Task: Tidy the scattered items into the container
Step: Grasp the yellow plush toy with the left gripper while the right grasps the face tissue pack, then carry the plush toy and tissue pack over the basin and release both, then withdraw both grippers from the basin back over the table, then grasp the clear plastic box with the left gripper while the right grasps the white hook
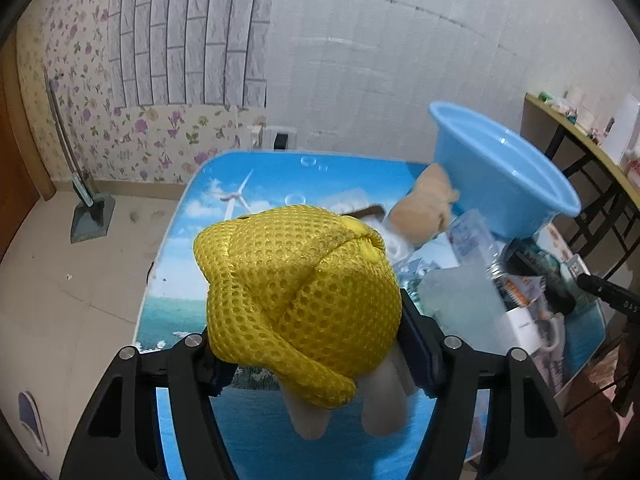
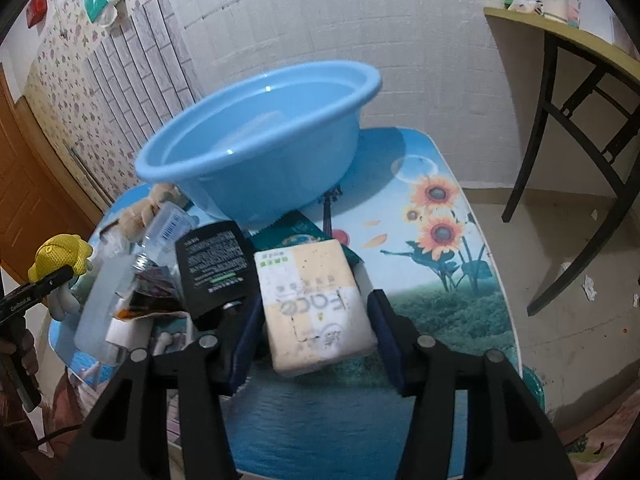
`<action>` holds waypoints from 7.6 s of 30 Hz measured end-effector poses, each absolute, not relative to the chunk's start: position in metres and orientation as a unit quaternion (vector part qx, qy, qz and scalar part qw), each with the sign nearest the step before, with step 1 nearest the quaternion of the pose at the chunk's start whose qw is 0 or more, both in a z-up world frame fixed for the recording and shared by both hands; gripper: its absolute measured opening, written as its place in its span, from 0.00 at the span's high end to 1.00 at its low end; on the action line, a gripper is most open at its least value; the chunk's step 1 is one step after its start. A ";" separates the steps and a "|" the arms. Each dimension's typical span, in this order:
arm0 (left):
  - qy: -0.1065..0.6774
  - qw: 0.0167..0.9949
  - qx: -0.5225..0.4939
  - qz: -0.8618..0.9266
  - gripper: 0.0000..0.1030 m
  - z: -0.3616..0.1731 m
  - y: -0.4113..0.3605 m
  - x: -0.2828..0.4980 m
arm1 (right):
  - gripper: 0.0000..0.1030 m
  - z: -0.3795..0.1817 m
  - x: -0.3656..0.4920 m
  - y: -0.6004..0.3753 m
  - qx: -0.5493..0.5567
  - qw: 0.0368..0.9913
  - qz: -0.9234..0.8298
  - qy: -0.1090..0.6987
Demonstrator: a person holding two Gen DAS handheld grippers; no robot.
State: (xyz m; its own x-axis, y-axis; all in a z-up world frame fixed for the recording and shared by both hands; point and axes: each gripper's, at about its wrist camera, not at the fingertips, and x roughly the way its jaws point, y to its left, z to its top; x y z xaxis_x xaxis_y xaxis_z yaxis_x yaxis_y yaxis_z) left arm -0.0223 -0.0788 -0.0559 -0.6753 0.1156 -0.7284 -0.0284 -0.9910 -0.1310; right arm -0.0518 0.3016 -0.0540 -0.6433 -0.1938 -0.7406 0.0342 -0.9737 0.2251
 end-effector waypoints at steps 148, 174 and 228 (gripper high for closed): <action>0.009 0.164 -0.364 0.917 0.20 0.006 0.049 -0.044 | 0.29 0.010 -0.052 0.273 0.350 0.148 -0.922 -0.069; -0.018 0.153 -0.431 0.889 0.20 -0.062 0.031 0.015 | 0.29 -0.025 -0.012 0.241 0.403 0.172 -0.896 -0.072; -0.014 0.096 -0.440 0.893 0.33 -0.095 -0.008 0.021 | 0.62 -0.061 -0.004 0.214 0.450 0.158 -0.879 0.000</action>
State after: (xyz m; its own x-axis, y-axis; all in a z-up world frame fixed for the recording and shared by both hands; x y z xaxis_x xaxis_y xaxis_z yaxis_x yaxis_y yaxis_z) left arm 0.0211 -0.0079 -0.0946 -0.5944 0.1836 -0.7829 -0.1591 -0.9812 -0.1093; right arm -0.0040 0.2145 -0.0610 -0.5444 -0.2776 -0.7916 0.2777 -0.9501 0.1422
